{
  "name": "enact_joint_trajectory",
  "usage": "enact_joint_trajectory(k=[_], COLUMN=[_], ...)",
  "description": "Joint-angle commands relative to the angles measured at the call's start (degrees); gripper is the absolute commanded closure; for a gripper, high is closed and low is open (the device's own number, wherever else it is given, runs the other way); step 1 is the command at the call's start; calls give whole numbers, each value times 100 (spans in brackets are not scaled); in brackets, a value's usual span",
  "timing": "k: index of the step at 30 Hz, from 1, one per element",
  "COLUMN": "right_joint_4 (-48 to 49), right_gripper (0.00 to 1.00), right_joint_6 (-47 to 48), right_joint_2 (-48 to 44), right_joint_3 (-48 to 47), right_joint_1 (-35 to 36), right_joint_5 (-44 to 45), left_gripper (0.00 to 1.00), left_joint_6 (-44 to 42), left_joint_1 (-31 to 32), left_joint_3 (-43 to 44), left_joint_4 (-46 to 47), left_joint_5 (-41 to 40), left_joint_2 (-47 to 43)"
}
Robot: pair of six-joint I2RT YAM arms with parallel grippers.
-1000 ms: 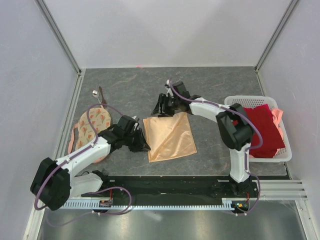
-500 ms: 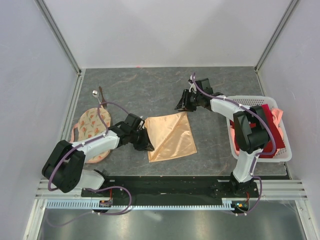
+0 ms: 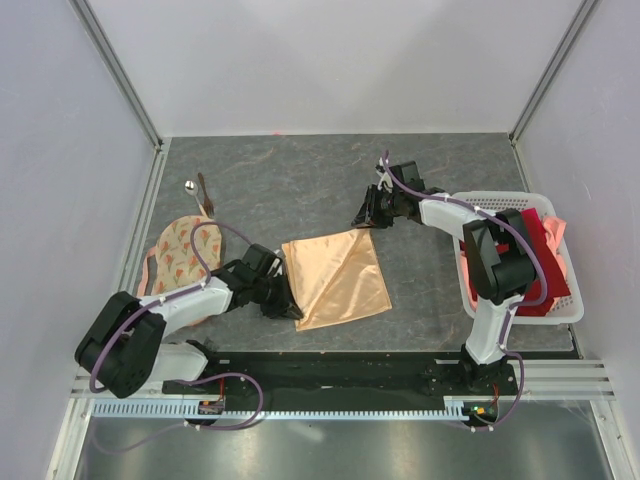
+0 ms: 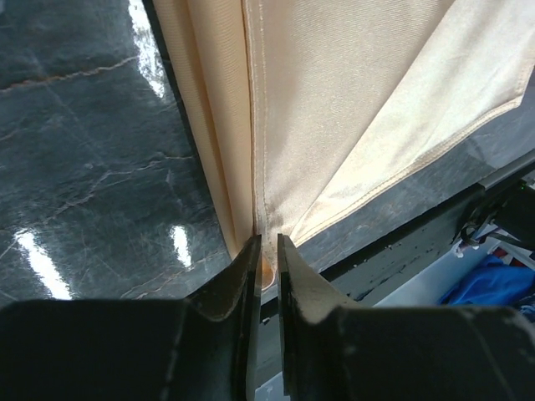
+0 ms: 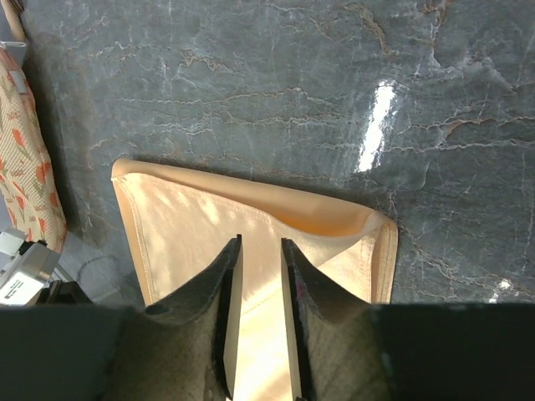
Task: Fold the napkin into a case and place the utensils inside
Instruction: Fold the top corner of the square-folded napkin at the center of the board, then smooth out the upper triangle-folded napkin at the center of the board.
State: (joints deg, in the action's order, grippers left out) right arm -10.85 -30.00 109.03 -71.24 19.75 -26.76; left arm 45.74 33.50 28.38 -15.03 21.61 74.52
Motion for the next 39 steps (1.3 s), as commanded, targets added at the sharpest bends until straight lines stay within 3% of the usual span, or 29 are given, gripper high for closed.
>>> enact_joint_trajectory(k=[1,7,21,26,31,37,39], right_joint_4=[145,154,320,338,216,-302,-330], right_gripper=[70,78,80,81,73,51,50], right_joint_6=[126,135,178,179,152,363,381], right_joint_2=[66,118,628,550,216,-417,-646], right_joint_3=[58,154,-109,-92,-74,-31,84], right_joint_1=[3,-6,-24,-6,20,257,328], right_joint_5=[-66,22,66,31,-66,302,303], left_gripper=[81,81,81,72,57,61,63], left_joint_6=[216,252,322,147,-424,-1144,-1312], left_joint_1=[8,8,87,87,-306,-1037,-1117], left_joint_3=[-70,-43,-289,-18,1087,2502,2890], left_joint_4=[272,272,422,106,-526,-703,-966], left_joint_5=[195,265,300,11,-622,-903,-1104], left_joint_2=[-227,-280,-183,-613,-518,843,1438])
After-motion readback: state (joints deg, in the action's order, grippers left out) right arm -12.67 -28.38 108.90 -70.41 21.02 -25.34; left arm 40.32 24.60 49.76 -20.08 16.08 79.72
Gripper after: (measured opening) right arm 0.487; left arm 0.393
